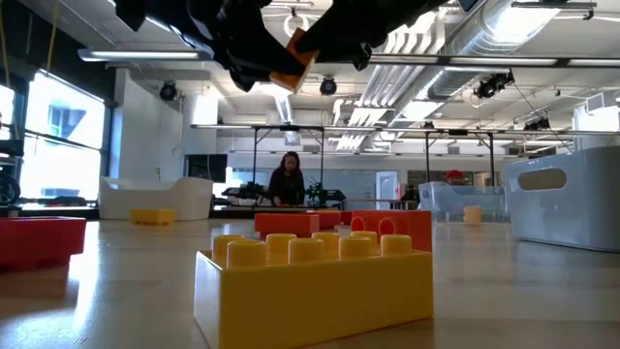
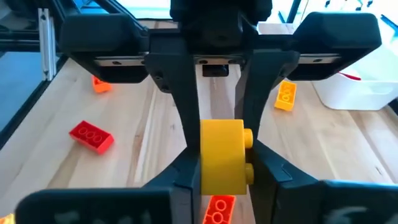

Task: Sort & place blocks by color
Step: Put the yellow game piece into the transparent bin, then put the orange game piece into the gray bin

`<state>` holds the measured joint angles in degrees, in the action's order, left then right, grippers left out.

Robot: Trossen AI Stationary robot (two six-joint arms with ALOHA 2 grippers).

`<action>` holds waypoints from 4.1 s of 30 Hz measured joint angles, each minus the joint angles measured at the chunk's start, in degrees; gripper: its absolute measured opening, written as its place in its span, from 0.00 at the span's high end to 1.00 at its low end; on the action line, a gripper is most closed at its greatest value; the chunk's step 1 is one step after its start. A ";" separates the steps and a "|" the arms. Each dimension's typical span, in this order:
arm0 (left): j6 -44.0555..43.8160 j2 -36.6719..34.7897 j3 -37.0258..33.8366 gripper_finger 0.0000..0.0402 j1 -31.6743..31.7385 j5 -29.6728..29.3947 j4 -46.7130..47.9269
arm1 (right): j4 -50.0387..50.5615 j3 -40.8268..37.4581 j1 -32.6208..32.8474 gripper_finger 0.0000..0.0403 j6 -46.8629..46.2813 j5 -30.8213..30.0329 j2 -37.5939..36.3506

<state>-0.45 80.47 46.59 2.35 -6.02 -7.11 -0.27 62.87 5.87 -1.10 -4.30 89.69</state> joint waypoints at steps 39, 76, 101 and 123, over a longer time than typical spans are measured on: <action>2.44 0.04 0.00 0.56 4.09 -5.14 7.32 | 29.07 0.02 -14.84 0.83 -22.69 -29.43 0.07; -15.26 0.00 0.00 0.55 3.44 -5.01 19.84 | 48.47 0.02 -44.44 0.83 -25.09 -23.12 -0.81; -17.42 0.00 0.00 0.55 -0.24 -5.21 25.05 | 44.62 0.02 -48.75 0.56 -17.99 -19.23 1.21; -24.75 0.00 0.00 0.55 -0.26 -5.44 32.76 | 41.30 0.04 -17.80 0.56 -28.18 -16.24 -6.08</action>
<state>-25.20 80.47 46.59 2.09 -11.45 25.65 41.03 62.92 -11.93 -29.29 -20.53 83.61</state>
